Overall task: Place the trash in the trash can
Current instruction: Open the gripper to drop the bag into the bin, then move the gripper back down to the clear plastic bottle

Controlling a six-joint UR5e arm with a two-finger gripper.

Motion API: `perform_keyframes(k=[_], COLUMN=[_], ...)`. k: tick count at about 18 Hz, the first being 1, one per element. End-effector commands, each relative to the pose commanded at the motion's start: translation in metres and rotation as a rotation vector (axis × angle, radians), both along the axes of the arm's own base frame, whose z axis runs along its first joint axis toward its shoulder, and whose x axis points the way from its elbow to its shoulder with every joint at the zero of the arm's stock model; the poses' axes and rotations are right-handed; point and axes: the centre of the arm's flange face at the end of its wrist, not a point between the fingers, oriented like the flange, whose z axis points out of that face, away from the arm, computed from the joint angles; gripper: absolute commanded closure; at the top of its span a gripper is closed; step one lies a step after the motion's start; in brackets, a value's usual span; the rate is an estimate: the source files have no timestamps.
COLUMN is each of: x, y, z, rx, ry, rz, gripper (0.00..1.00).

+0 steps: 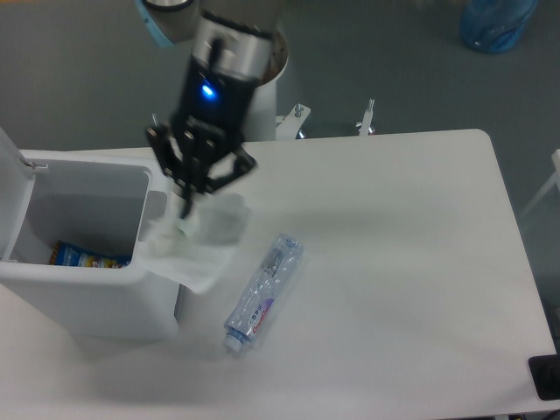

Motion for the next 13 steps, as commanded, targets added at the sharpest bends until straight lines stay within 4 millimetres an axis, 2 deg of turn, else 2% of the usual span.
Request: perform_keyframes(k=[2, 3, 4, 5, 6, 11, 12, 13], x=[0.021, 0.027, 0.035, 0.041, 0.042, 0.045, 0.041, 0.027], y=[0.007, 0.009, 0.011, 0.013, 0.012, 0.007, 0.008, 0.006], z=[-0.002, -0.002, -0.002, -0.002, -0.003, -0.006, -0.010, -0.012], rx=[-0.005, -0.005, -0.005, -0.005, -0.007, -0.013, -0.018, -0.020], ry=[-0.018, -0.021, -0.022, -0.020, -0.022, -0.025, -0.028, -0.030], rz=[-0.023, -0.034, -0.048, -0.058, -0.060, -0.058, -0.053, -0.029], gripper=[1.00, 0.86, 0.57, 0.18, 0.00, 0.00, 0.00, 0.00])
